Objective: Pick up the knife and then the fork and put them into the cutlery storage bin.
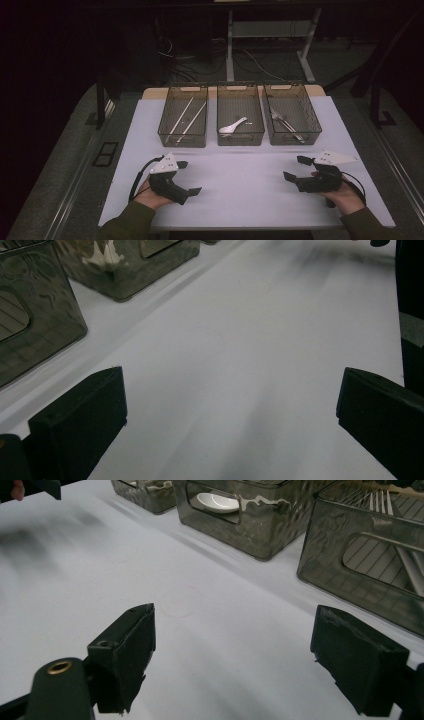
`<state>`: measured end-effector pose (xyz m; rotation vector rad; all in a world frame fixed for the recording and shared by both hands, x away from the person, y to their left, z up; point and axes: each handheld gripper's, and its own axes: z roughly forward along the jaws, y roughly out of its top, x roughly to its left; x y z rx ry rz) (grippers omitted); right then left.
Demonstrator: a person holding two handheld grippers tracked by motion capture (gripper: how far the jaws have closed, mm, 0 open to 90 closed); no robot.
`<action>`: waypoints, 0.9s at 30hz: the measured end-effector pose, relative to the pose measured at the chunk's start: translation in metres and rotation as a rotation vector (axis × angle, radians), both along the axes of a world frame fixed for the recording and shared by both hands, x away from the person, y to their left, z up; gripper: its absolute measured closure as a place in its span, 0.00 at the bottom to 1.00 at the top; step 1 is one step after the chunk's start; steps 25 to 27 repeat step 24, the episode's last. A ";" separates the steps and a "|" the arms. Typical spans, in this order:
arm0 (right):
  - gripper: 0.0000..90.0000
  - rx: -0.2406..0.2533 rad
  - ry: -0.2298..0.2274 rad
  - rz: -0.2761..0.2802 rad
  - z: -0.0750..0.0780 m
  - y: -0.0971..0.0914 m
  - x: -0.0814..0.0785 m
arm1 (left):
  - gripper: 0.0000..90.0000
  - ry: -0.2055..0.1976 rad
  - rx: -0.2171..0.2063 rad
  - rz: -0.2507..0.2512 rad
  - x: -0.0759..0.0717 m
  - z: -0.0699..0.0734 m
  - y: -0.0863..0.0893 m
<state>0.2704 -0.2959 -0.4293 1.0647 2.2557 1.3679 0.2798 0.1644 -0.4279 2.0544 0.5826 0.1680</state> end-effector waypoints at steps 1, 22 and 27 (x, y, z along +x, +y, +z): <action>0.20 -0.003 0.001 0.001 -0.001 0.000 -0.001 | 0.00 -0.001 0.000 0.000 0.000 0.000 0.000; 0.20 -0.007 0.023 -0.008 -0.011 -0.011 -0.010 | 0.00 -0.007 0.009 -0.004 0.000 0.001 0.000; 0.20 -0.005 0.020 -0.006 -0.010 -0.012 -0.010 | 0.00 -0.008 0.011 -0.005 0.000 0.001 0.000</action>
